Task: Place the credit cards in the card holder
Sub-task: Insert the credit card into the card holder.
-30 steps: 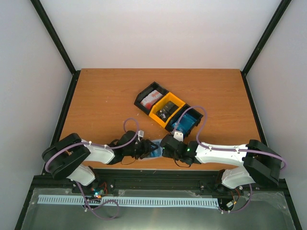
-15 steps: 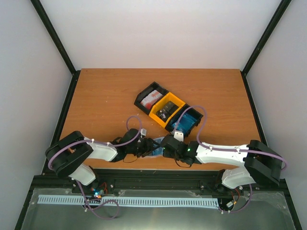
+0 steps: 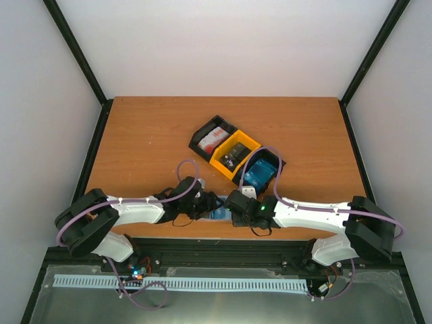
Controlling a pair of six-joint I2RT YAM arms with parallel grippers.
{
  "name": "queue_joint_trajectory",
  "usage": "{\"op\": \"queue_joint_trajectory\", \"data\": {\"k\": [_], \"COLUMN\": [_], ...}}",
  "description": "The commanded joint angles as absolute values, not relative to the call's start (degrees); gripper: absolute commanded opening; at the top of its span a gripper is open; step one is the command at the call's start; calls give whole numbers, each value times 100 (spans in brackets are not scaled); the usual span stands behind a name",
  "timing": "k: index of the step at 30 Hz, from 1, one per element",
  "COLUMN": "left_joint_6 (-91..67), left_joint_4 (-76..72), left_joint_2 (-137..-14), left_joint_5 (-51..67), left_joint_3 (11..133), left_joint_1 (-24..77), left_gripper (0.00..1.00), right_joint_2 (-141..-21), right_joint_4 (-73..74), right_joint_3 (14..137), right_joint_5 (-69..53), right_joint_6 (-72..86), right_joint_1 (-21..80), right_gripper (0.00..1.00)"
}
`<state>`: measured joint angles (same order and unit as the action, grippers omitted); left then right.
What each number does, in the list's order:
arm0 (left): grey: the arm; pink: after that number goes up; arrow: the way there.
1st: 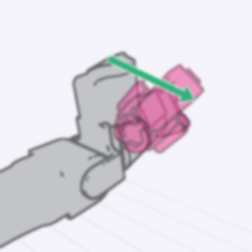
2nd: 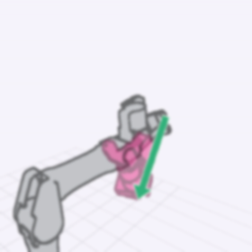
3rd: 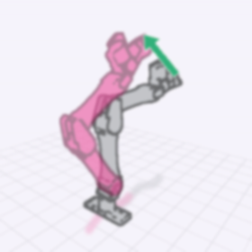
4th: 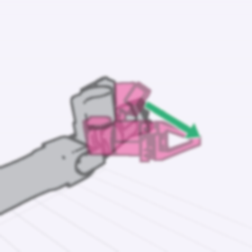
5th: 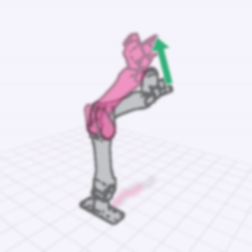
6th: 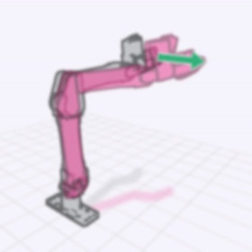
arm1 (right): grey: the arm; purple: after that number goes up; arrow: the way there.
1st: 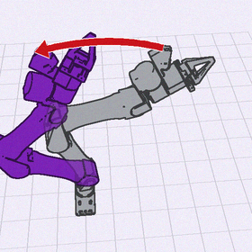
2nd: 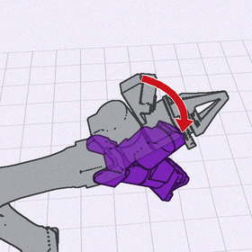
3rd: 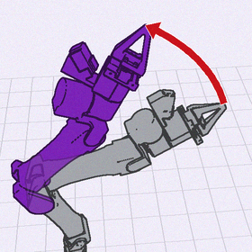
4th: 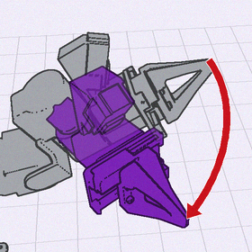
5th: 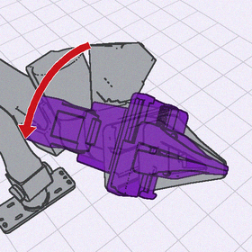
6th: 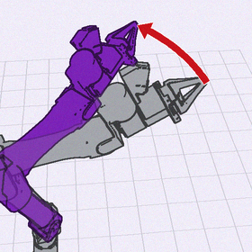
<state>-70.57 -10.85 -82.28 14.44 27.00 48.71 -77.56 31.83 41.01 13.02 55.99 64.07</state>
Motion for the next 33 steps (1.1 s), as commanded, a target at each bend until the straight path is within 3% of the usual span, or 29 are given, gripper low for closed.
{"op": "queue_joint_trajectory", "data": {"k": [1,25,30,33], "left_joint_6": [-6861,-6249,-6228,-6163], "left_joint_4": [-86,1415,1473,1607], "left_joint_2": [-8238,-7957,-7934,-7947], "left_joint_5": [1204,1199,1183,1116], "left_joint_3": [2879,3616,3625,3691], "left_joint_1": [4914,4915,4914,4913], "left_gripper": [70,74,61,59], "right_joint_2": [-7846,-7802,-7841,-7877], "right_joint_4": [3355,2711,2565,2509], "right_joint_3": [4275,4271,4247,4238], "right_joint_5": [1337,950,824,793], "right_joint_6": [5474,5188,5145,5137], "right_joint_1": [6469,6469,6469,6469], "right_gripper": [3,3,3,3]}}
